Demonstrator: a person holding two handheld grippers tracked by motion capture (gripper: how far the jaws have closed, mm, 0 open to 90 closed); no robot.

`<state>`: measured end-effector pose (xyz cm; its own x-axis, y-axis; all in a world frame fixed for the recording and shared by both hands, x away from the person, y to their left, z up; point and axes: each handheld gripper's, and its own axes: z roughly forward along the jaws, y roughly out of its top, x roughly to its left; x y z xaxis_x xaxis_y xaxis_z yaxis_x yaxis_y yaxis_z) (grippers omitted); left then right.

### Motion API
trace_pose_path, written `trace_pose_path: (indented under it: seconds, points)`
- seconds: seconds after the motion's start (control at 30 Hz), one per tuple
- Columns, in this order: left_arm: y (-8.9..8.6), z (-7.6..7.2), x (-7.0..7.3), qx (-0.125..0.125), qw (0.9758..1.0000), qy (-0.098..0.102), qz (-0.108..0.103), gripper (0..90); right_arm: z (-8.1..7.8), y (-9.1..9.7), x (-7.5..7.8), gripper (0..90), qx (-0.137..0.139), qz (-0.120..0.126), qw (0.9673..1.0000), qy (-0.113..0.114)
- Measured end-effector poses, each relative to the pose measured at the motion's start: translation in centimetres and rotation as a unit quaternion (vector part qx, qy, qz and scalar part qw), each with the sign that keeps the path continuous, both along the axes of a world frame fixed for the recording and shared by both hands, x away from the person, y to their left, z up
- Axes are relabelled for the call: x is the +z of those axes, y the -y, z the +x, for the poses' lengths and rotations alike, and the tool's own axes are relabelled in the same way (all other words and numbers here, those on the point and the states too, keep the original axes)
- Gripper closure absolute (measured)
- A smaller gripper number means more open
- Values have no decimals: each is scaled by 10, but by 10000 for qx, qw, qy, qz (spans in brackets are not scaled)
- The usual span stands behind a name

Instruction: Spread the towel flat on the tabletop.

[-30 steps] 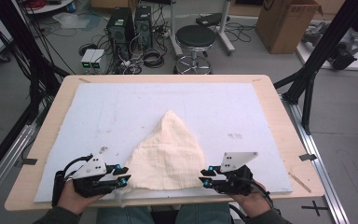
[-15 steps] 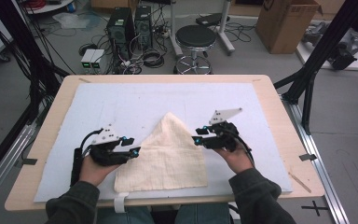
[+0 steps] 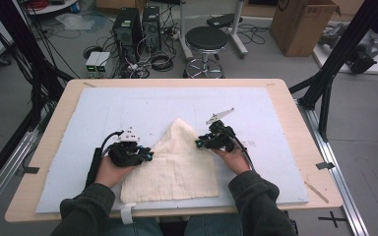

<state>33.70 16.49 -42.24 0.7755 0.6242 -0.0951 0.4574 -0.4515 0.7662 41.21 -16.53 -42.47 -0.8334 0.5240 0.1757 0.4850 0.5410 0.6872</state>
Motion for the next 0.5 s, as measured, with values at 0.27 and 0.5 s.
trace_pose_path:
  seconds: [0.27,0.5]
  points:
    - [-1,-26,24,-204,9986,381,-303,864,-40,16,43,852,239,-68,9971,718]
    - [8,-59,31,-688,9963,470,-206,865,-75,19,53,851,682,-421,9933,831]
